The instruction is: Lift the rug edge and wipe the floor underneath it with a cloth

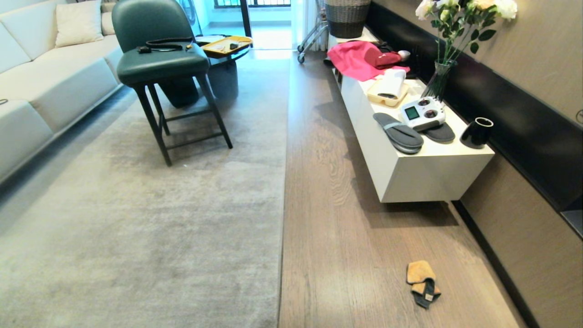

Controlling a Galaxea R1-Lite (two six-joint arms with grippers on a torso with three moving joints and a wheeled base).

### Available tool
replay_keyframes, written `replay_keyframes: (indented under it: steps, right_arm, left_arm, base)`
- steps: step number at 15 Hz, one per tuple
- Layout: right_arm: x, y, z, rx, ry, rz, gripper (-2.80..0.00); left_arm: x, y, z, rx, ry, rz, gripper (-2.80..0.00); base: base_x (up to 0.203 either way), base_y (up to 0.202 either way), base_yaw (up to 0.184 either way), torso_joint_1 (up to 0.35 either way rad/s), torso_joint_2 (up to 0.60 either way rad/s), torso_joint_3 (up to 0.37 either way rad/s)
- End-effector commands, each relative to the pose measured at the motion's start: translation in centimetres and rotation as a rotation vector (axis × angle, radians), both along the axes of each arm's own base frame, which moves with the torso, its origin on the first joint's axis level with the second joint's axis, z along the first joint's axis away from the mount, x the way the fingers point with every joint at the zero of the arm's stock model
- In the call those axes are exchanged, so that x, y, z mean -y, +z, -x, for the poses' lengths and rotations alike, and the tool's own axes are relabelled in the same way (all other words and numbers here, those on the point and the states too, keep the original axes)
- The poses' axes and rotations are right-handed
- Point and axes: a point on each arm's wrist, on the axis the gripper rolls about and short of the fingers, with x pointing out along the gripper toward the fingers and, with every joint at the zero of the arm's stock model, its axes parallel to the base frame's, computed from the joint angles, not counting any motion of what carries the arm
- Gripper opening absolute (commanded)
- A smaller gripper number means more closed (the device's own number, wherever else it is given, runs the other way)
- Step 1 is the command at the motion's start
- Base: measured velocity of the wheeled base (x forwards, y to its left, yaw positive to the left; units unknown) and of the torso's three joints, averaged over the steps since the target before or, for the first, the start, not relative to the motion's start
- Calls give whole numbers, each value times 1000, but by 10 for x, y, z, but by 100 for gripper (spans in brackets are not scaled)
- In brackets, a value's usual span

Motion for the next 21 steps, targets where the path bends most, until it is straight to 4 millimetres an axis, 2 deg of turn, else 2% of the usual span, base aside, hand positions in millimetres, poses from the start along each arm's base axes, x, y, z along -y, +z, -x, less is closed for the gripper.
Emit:
replay_keyframes:
  steps: [1, 21]
  right_arm:
    - [0, 0, 0, -1, 1, 0, -280]
    - [0, 0, 0, 1, 1, 6, -280]
  left_arm:
    - [0, 0, 0, 0, 0, 0, -280]
    - [0, 0, 0, 0, 0, 0, -280]
  base:
    - [0, 0, 0, 0, 0, 0]
    - [0, 0, 0, 0, -5, -8]
